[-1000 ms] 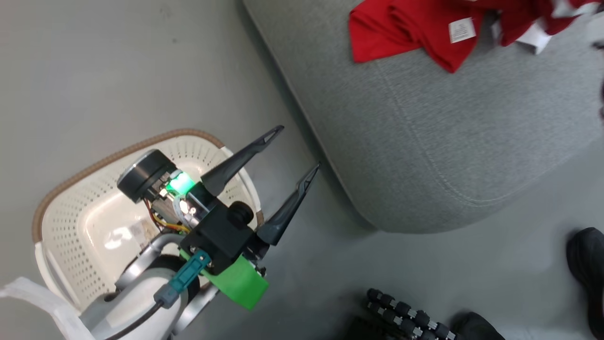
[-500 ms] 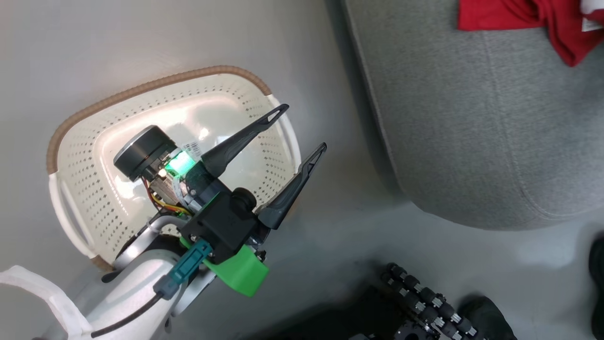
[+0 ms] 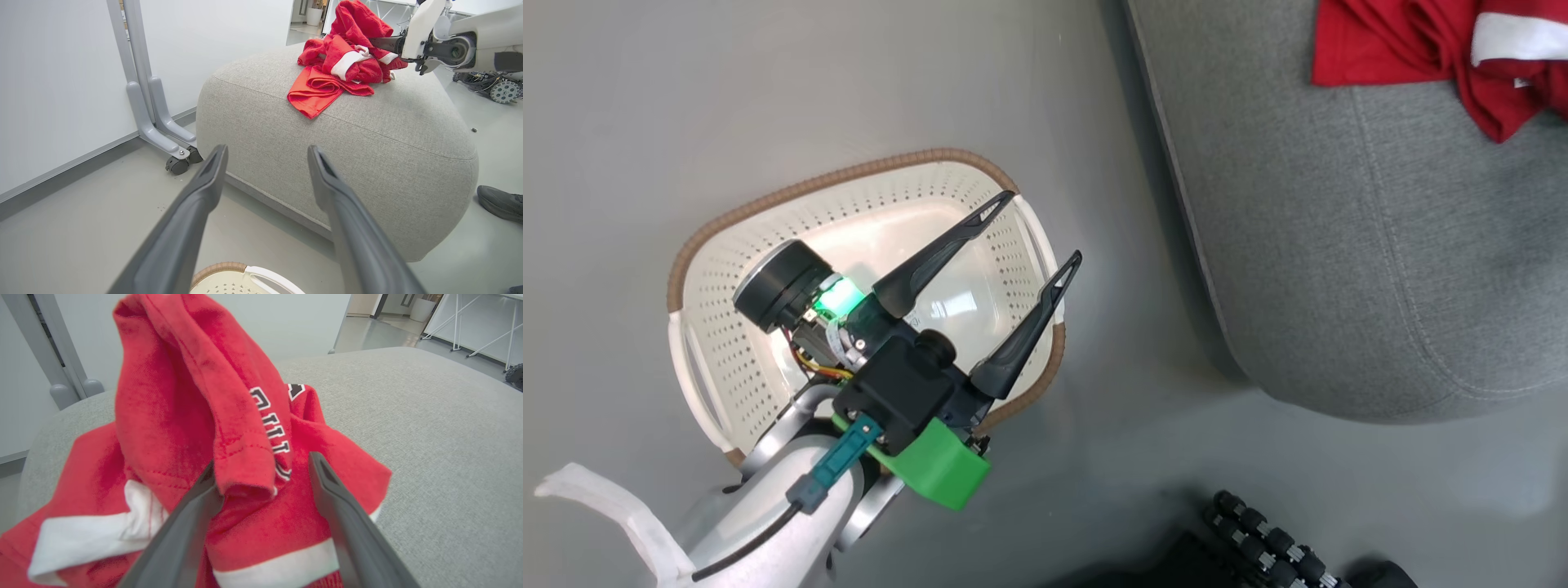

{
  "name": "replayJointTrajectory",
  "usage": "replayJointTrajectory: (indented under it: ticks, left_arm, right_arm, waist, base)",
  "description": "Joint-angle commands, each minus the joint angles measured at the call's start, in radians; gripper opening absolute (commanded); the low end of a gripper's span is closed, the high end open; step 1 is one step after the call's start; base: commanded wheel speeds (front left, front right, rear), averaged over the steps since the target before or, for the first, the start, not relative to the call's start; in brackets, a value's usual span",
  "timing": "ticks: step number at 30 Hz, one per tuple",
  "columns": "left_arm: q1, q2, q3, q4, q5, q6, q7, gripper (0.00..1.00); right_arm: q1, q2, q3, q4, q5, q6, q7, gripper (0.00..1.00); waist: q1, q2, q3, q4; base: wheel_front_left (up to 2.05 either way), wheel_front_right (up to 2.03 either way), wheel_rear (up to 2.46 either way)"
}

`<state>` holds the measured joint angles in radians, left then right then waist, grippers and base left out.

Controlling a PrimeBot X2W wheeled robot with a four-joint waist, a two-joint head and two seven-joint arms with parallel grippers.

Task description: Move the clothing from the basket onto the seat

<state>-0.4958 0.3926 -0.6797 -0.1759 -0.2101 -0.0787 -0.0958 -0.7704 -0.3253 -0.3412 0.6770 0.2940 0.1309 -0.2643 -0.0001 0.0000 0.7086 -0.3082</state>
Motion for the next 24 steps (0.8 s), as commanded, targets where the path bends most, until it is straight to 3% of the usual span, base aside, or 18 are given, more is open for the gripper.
replayJointTrajectory:
  ticks: [1,11,19,24]
  left_arm:
    - [0.022,-0.003,0.007,0.012,-0.011,0.011,-0.014,1.0]
    - [0.107,-0.059,0.06,0.108,-0.072,0.11,-0.105,1.0]
    - [0.171,-0.081,0.168,0.174,-0.131,0.189,-0.156,1.0]
    - [0.215,-0.079,0.244,0.22,-0.147,0.213,-0.17,1.0]
  right_arm:
    - [0.042,0.012,-0.004,-0.03,-0.011,0.0,0.0,1.0]
    - [0.311,0.127,-0.005,-0.36,-0.095,0.0,0.0,1.0]
    - [0.471,0.215,0.128,-0.547,-0.133,0.0,0.015,1.0]
    - [0.538,0.239,0.217,-0.616,-0.139,0.0,0.04,1.0]
  waist:
    - [0.0001,0.0,-0.082,0.001]
    - [0.0001,0.0,-0.253,0.042]
    - [0.0001,0.0,-0.354,0.097]
    - [0.0001,0.0,-0.405,0.144]
  base:
    - [0.0,0.0,0.0]
    - [0.0,0.0,0.0]
    - [0.0,0.0,0.0]
    - [0.0,0.0,0.0]
